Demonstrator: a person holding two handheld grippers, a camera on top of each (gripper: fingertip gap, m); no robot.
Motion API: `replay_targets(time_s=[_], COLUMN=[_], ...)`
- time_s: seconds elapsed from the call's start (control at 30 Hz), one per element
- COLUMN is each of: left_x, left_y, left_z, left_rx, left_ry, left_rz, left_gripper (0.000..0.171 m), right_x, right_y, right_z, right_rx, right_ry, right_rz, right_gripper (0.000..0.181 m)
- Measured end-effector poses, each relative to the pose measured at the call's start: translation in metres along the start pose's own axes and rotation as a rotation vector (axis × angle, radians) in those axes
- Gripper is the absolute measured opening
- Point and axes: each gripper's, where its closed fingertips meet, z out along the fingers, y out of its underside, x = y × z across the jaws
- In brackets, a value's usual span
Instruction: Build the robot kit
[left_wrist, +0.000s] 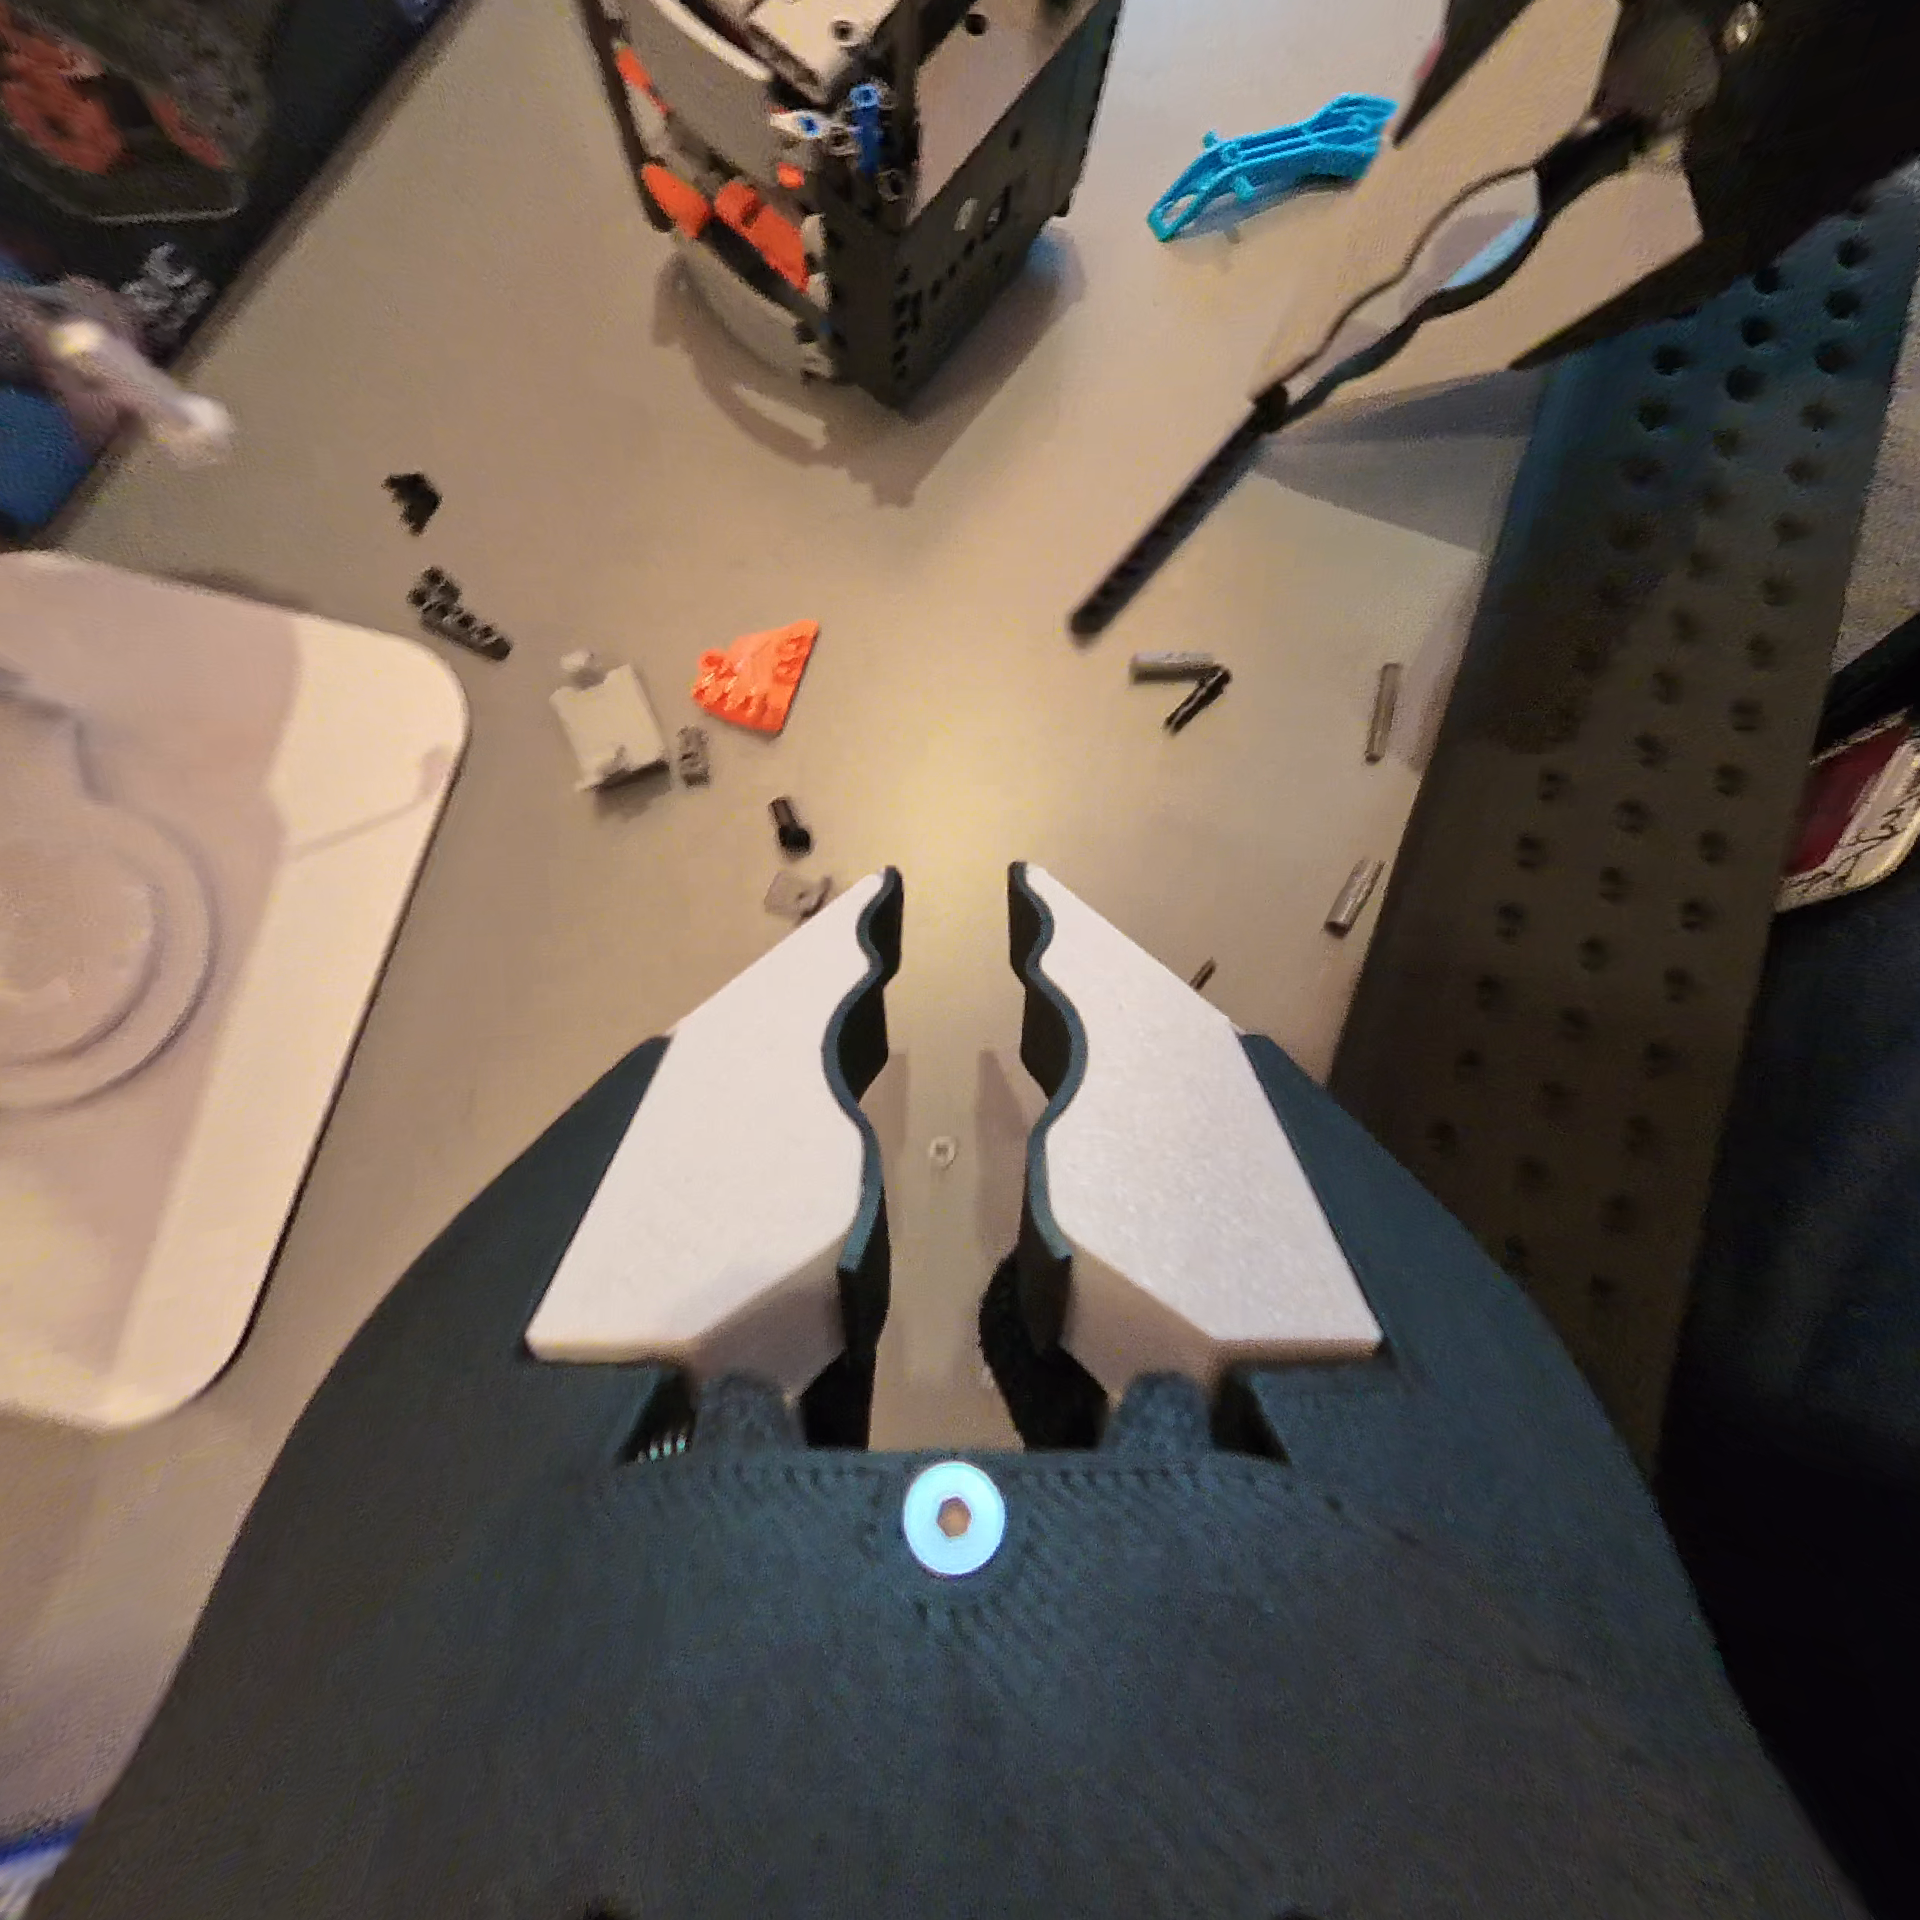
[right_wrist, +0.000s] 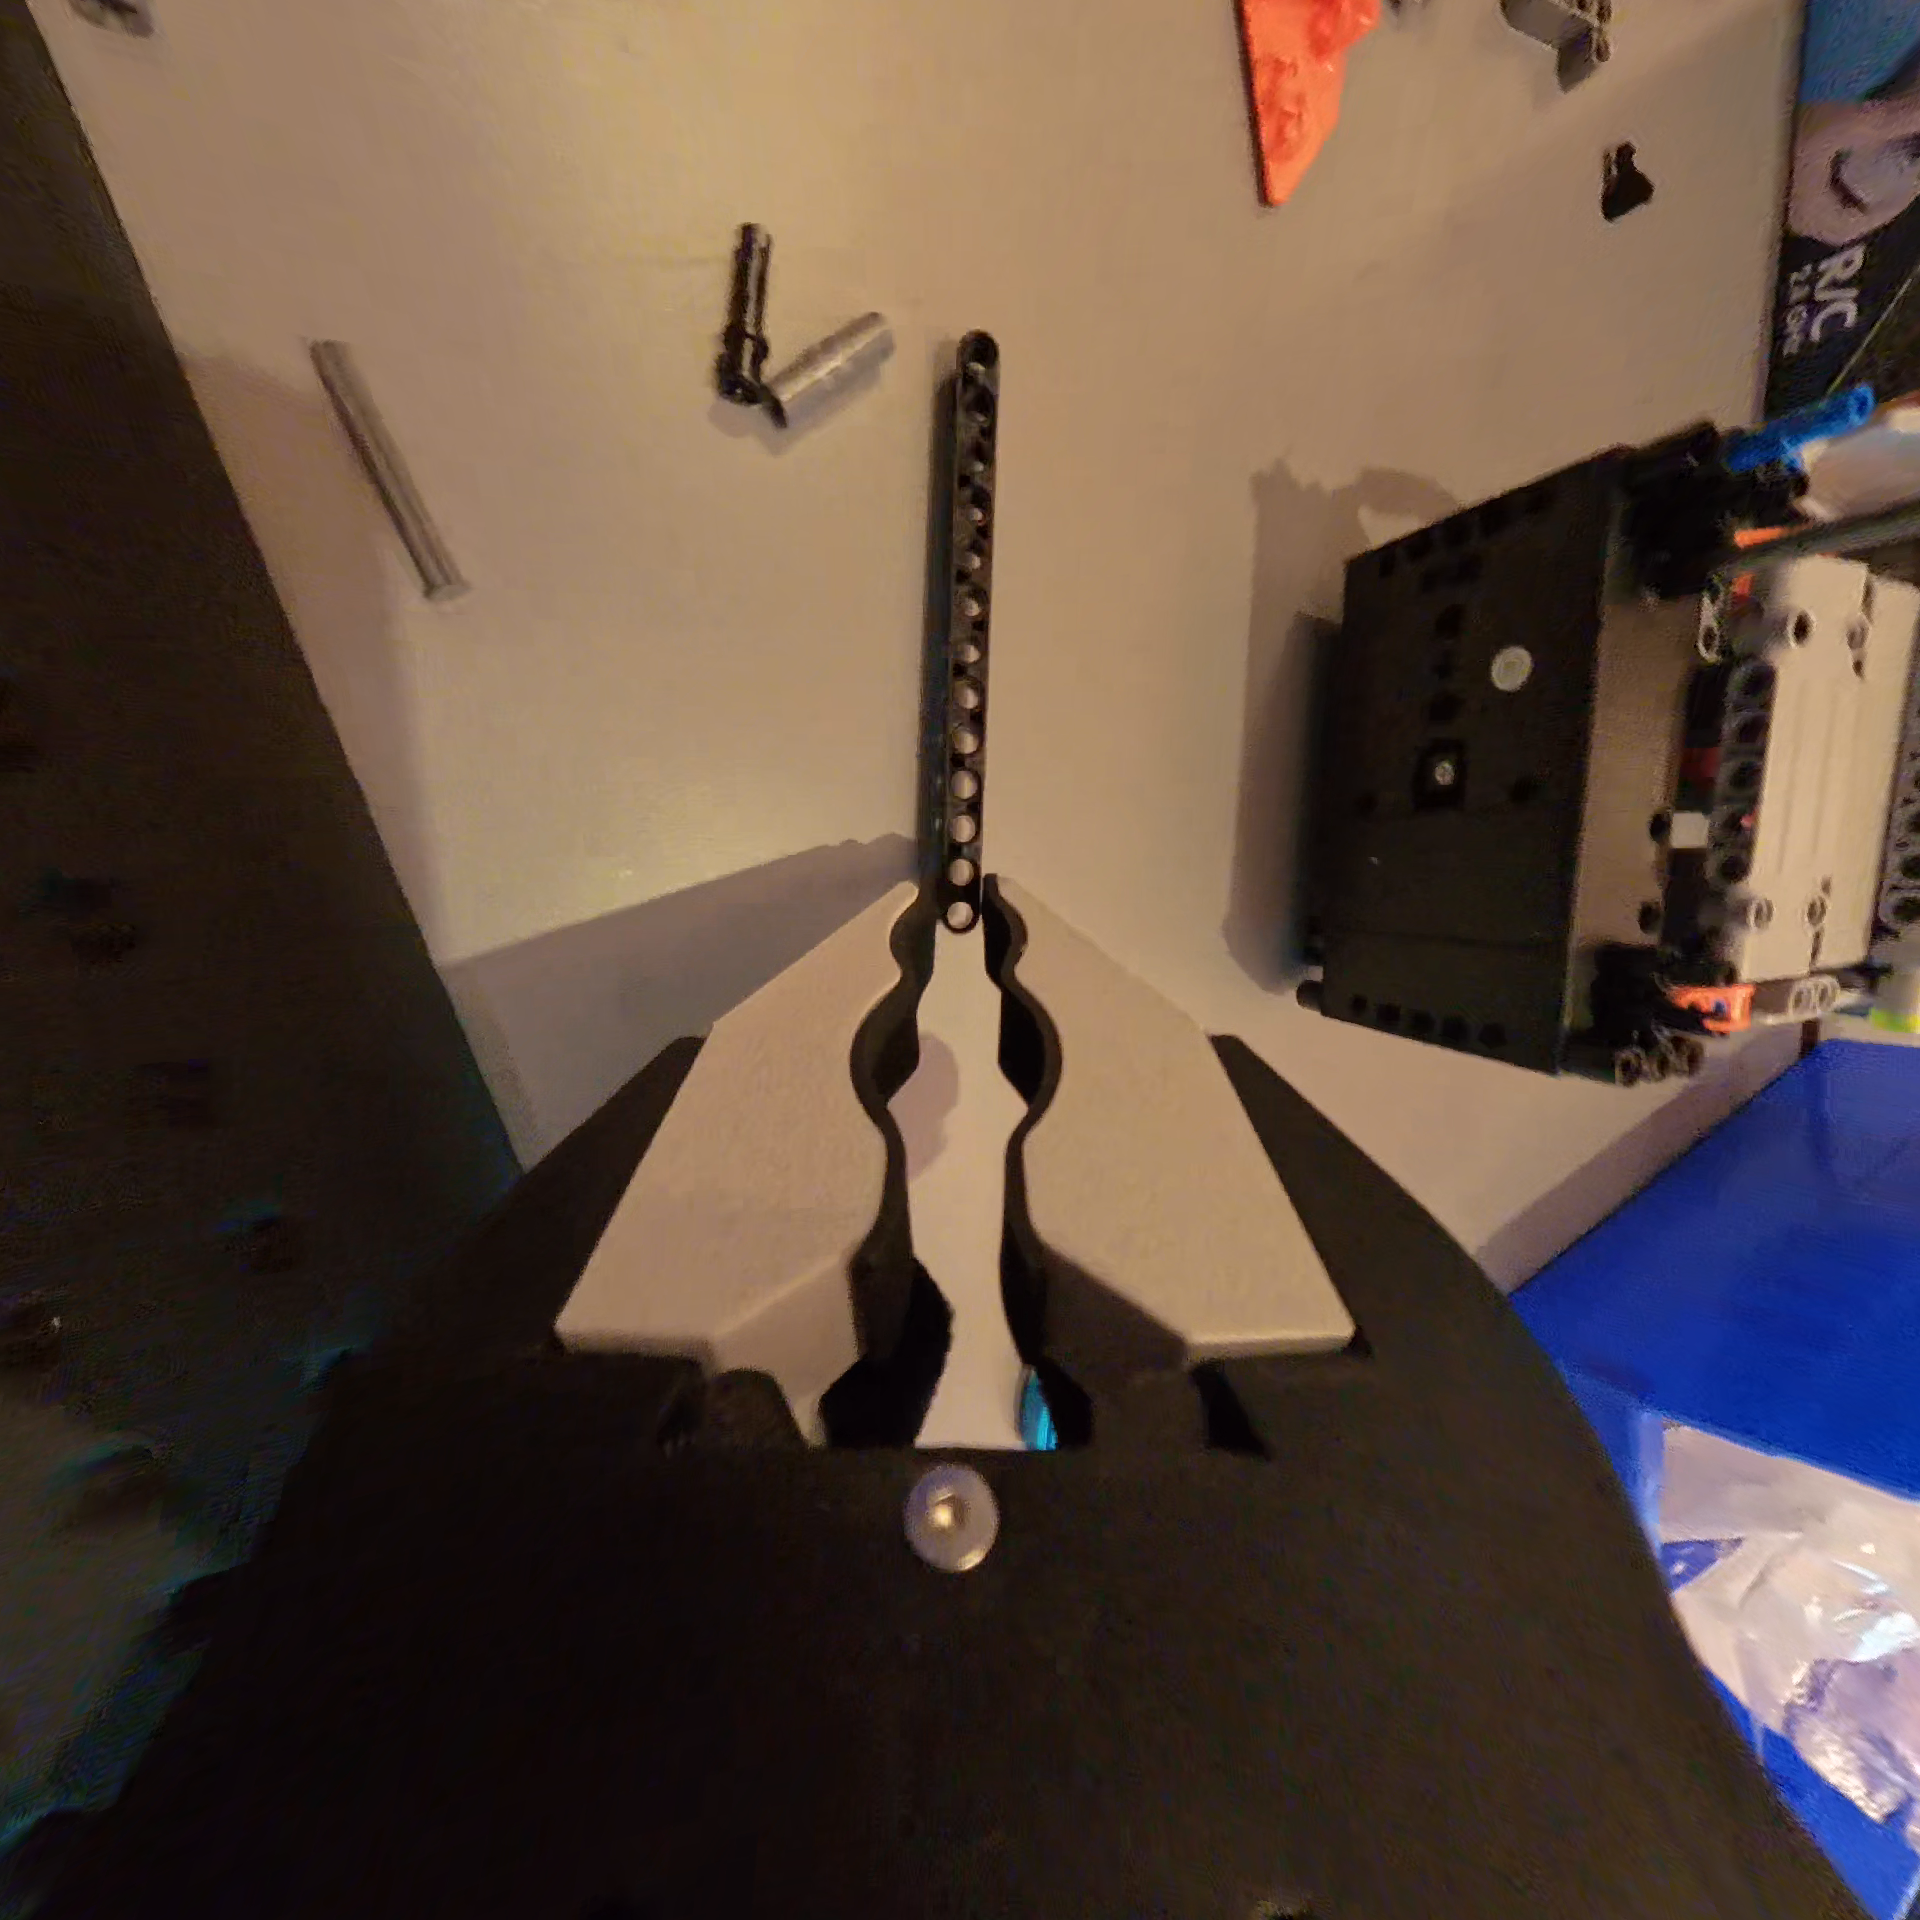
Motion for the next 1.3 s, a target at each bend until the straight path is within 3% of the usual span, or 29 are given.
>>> replay_targets(time_s=[0.1,0.23,0.37,0.57,0.93,1.2,1.3], left_x=[-0.011,0.01,0.05,0.071,0.063,0.076,0.08], left_y=[0.011,0.018,0.018,0.007,-0.024,-0.066,-0.063], left_z=[-0.028,-0.033,0.008,0.063,0.084,0.136,0.157], left_rx=[-0.017,-0.005,-0.038,-0.087,-0.043,-0.048,-0.118], left_ry=[-0.044,0.062,0.189,0.245,0.257,0.264,0.258], left_rz=[-0.032,-0.092,-0.058,0.037,0.098,0.2,0.251], left_gripper=[0.018,0.018,0.018,0.019,0.02,0.031,0.034], right_x=[-0.01,-0.013,-0.041,-0.076,-0.075,-0.056,-0.052], right_y=[-0.007,-0.017,-0.044,-0.056,-0.058,-0.039,-0.028], right_z=[0.0,-0.015,-0.032,-0.011,-0.011,-0.027,-0.031], right_rx=[0.017,0.087,0.239,0.19,0.21,0.248,0.245], right_ry=[-0.017,-0.094,-0.375,-0.468,-0.467,-0.44,-0.427], right_rz=[-0.034,0.074,0.244,0.118,0.1,0.233,0.267], right_gripper=[0.01,0.012,0.008,0.011,0.001,0.001,0.001])
